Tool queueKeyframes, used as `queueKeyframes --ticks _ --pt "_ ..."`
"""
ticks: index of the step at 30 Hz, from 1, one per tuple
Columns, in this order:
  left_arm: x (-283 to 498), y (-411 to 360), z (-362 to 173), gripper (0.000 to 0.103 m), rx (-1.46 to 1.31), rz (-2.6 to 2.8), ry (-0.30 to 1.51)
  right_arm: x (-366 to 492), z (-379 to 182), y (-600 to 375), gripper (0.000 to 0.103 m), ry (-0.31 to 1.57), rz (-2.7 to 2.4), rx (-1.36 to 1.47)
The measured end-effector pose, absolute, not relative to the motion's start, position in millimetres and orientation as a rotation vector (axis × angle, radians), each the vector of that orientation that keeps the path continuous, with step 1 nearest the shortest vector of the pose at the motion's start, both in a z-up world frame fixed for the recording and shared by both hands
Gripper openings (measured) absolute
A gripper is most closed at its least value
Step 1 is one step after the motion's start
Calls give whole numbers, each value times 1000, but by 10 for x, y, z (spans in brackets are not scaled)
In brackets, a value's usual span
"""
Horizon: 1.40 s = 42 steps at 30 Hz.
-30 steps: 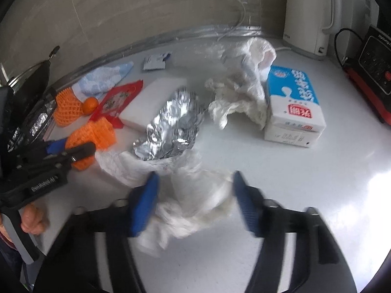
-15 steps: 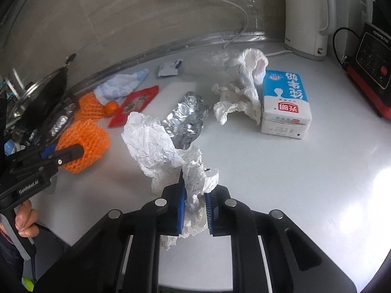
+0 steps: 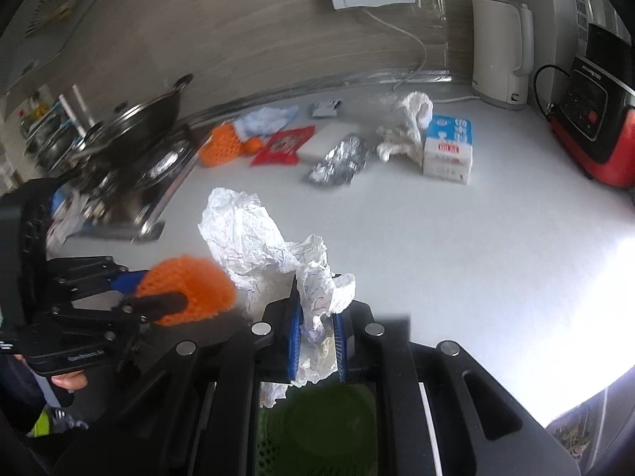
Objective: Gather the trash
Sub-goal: 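Carry tissue and orange net to the green bin and release both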
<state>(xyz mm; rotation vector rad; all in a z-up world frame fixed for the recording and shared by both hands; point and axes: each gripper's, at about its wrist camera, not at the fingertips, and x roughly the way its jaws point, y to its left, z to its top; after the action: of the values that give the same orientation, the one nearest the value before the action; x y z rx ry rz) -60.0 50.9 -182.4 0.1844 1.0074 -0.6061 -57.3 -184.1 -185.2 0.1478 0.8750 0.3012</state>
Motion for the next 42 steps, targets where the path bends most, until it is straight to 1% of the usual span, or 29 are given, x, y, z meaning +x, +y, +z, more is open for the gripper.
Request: queueKeyframes --ticks 4,5,7,9,11,15,20,22,27,28,29,30,32,33,38,42 --pt "-935 442 -2076 34 205 -626 1073 -887 -1924 -1887 14 907 320 136" --pt "-1010 412 -2158 40 219 -630 1097 -945 -1954 -1903 14 915 326 136" --pt "-1121 363 -2292 46 244 -626 1128 -1028 -1990 -1929 14 925 333 143" --pt "-1200 328 -2415 58 263 -618 1163 -1103 -2034 -1959 14 936 342 149" --pt "-1244 321 -2486 61 263 -610 1187 -1165 -2049 -1976 14 938 346 146" --pt "-1247 349 -2487 76 245 -592 1191 -1231 -2056 -1962 14 937 361 136" --pt "-1259 390 -2366 77 228 -571 1161 -1262 -2087 -1874 14 951 392 107" --pt "-1206 480 -2241 78 206 -539 1134 -1280 -2141 -1801 16 972 408 73" --pt "-1036 702 -1928 82 139 -459 1062 -1310 -2493 -1607 19 1073 445 27" --pt "-1004 732 -1878 82 135 -447 1048 -1303 -2579 -1578 22 1097 449 27" --pt "-984 770 -1826 82 131 -434 1036 -1296 -2638 -1557 34 1113 452 26" --pt "-945 815 -1777 82 128 -417 1023 -1283 -2700 -1537 41 1131 450 25" --pt "-874 875 -1679 82 117 -400 1003 -1266 -2757 -1513 57 1137 436 20" --pt "-838 892 -1641 82 112 -394 997 -1258 -2760 -1512 59 1137 434 26" --pt "-673 961 -1473 83 90 -372 960 -1138 -2647 -1575 75 1107 400 66" --pt "-614 997 -1424 83 99 -370 938 -985 -2512 -1653 76 1063 378 89"
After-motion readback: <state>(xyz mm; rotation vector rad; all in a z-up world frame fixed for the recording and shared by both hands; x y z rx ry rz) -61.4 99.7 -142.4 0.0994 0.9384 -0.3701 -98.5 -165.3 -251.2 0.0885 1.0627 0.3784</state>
